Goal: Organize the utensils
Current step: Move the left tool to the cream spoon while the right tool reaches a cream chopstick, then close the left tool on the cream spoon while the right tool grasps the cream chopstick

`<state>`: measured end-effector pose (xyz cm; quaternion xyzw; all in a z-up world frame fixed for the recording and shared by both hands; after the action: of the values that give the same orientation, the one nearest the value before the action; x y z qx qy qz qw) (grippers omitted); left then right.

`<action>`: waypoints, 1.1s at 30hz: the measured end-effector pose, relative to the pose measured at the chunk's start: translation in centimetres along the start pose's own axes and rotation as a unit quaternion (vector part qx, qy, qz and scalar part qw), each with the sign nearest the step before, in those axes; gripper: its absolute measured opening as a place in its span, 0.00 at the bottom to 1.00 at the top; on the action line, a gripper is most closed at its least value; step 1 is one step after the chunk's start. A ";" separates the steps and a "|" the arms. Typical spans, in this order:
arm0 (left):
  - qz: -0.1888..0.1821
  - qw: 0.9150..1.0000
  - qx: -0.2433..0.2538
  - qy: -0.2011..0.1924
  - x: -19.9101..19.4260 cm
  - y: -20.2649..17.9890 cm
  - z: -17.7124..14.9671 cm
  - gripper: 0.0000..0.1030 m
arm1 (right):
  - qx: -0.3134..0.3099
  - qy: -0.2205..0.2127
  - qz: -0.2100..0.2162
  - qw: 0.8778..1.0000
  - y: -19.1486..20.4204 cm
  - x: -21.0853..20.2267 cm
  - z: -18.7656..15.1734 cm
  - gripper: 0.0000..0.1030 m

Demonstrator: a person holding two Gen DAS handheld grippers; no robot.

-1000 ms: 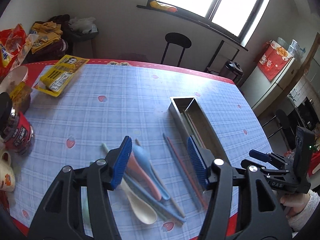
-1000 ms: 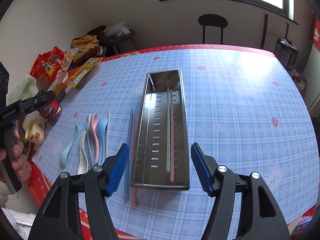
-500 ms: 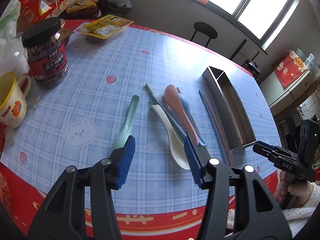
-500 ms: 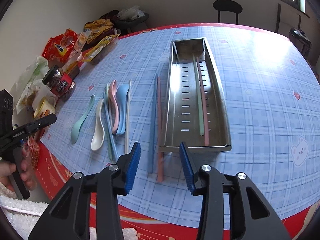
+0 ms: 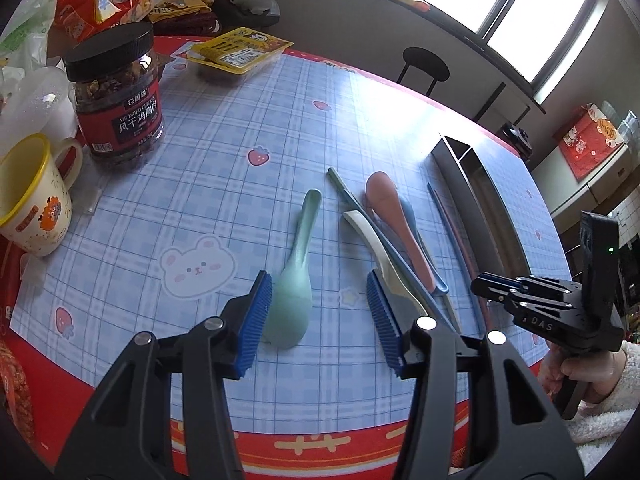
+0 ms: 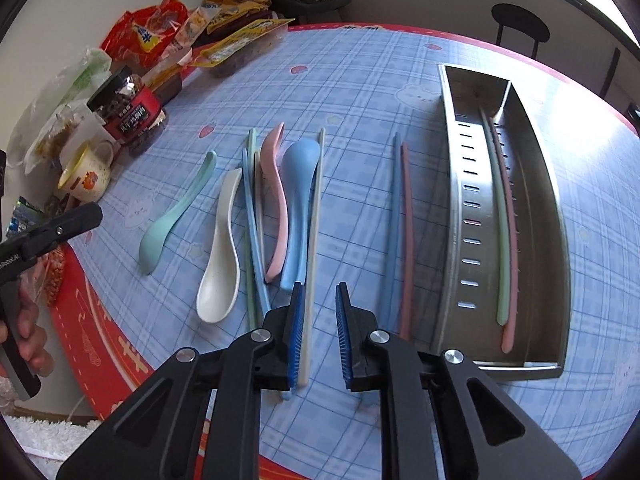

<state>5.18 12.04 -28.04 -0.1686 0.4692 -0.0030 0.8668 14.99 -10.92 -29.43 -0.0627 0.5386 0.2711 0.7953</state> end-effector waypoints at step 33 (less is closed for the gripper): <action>-0.073 0.994 0.009 0.084 7.4 -4.3 -0.8 0.41 | -0.021 0.064 -0.019 0.998 0.6 3.5 0.4 0.10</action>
<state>9.29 6.50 -33.14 -0.1941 0.5264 -0.0845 0.8235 15.91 -8.97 -32.25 -0.1069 0.5814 0.2629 0.7625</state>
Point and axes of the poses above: each gripper's, at about its wrist camera, not at the fingertips, and x roughly the way its jaws point, y to its left, z to its top, the point moved 4 cm from there along x, roughly the way its jaws point, and after that the axes turned 1 degree about -x, right-handed, at the moved point
